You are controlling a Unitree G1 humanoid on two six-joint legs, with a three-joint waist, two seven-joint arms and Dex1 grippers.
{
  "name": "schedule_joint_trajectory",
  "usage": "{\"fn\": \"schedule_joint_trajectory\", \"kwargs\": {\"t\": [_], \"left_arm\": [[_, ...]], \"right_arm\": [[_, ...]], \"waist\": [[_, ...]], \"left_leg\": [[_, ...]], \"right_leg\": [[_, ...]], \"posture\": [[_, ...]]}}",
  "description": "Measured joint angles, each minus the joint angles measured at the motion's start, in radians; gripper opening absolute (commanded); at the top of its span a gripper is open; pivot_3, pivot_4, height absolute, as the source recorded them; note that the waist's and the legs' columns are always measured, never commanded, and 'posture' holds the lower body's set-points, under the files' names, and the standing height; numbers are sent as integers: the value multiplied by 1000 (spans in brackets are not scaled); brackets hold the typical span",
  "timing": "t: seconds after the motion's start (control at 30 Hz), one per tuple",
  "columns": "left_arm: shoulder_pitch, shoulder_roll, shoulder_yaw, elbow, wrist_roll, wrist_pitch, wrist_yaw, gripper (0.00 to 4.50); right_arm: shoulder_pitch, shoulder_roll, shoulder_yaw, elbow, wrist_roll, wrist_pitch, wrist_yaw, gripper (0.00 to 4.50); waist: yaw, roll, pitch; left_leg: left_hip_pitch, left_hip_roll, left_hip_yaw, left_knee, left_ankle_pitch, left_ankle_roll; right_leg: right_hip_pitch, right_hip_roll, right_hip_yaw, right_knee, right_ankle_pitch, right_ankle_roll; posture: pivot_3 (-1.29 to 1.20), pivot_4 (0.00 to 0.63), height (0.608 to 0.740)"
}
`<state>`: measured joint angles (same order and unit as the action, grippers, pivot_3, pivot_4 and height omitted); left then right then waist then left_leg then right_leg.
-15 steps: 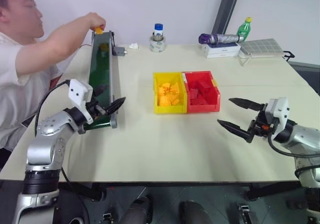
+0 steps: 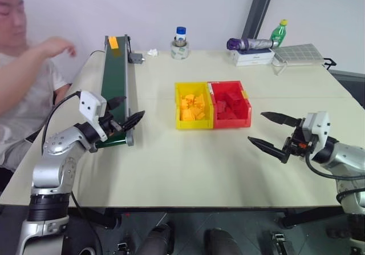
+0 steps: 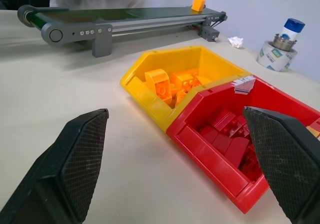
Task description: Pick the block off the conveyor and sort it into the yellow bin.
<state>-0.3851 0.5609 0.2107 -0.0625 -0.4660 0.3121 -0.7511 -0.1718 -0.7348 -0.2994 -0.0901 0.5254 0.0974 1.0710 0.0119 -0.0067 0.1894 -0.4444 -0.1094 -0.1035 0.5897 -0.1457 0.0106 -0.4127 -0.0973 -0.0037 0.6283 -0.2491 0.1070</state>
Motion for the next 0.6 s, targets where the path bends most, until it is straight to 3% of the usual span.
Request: {"fn": "schedule_joint_trajectory", "kwargs": {"t": [0.17, 0.5, 0.6], "left_arm": [[58, -48, 21, -70, 9, -14, 107, 4427], [301, -330, 41, -274, 211, -119, 528, 4427], [335, -375, 32, -285, 254, -122, 604, 4427]], "right_arm": [[-1, 0, 2, 0, 0, 0, 1, 4500], [-5, 2, 11, 13, -1, -8, 12, 4500], [-11, 3, 15, 17, -1, -10, 12, 4500]], "waist": [[0, 0, 0], [2, 0, 0], [4, 0, 0]], "left_leg": [[0, 0, 0, 0, 0, 0], [0, 0, 0, 2, 0, 0], [0, 0, 0, 2, 0, 0]], "right_leg": [[0, 0, 0, -1, 0, 0], [3, 0, 0, -1, 0, 0], [3, 0, -1, -1, 0, 0]], "posture": [[0, 150, 740], [0, 150, 740], [0, 150, 740]]}}
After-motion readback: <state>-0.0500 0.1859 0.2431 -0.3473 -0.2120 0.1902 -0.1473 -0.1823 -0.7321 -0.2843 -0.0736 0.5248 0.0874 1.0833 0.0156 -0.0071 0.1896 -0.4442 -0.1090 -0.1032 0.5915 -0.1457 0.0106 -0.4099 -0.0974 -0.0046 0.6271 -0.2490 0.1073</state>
